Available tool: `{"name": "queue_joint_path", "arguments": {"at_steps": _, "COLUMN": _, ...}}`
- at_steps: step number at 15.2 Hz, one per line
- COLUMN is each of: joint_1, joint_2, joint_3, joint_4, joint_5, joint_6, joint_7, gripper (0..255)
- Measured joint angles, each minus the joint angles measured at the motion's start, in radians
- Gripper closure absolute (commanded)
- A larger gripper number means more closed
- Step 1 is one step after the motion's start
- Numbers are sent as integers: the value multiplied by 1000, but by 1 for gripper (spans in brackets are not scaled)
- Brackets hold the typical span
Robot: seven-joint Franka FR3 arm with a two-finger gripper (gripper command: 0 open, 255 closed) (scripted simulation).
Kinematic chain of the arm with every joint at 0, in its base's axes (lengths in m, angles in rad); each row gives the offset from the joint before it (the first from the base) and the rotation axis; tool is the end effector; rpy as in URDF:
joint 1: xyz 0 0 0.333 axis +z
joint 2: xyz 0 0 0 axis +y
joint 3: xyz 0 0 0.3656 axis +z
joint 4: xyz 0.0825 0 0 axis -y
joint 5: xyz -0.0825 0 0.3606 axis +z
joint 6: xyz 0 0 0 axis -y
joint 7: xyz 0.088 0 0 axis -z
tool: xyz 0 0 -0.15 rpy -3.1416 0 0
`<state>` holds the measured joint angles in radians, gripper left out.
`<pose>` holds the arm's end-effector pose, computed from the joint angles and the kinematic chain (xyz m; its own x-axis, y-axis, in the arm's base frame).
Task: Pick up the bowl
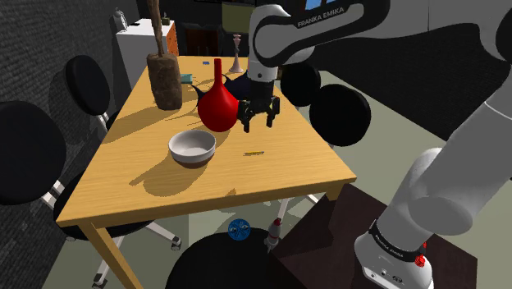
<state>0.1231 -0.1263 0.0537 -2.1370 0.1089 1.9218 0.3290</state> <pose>0.4622 0.0955 0.4704 0.9752 -0.1892 -0.1153 -0.1967 -0.9788 -0.0574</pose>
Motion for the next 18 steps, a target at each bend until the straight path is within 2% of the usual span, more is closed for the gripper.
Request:
{"name": "queue_joint_path", "arguments": {"at_steps": 6, "joint_1": 23, "joint_2": 222, "joint_3": 23, "joint_4": 187, "joint_5": 31, "joint_6": 45, "joint_7": 34, "gripper": 0}}
{"name": "queue_joint_path", "arguments": {"at_steps": 12, "joint_1": 46, "joint_2": 442, "joint_3": 42, "joint_4": 425, "joint_5": 49, "joint_6": 40, "joint_7": 71, "gripper": 0}}
{"name": "queue_joint_path", "arguments": {"at_steps": 18, "joint_1": 51, "joint_2": 503, "joint_3": 44, "joint_4": 431, "joint_5": 53, "joint_6": 96, "joint_7": 69, "gripper": 0}}
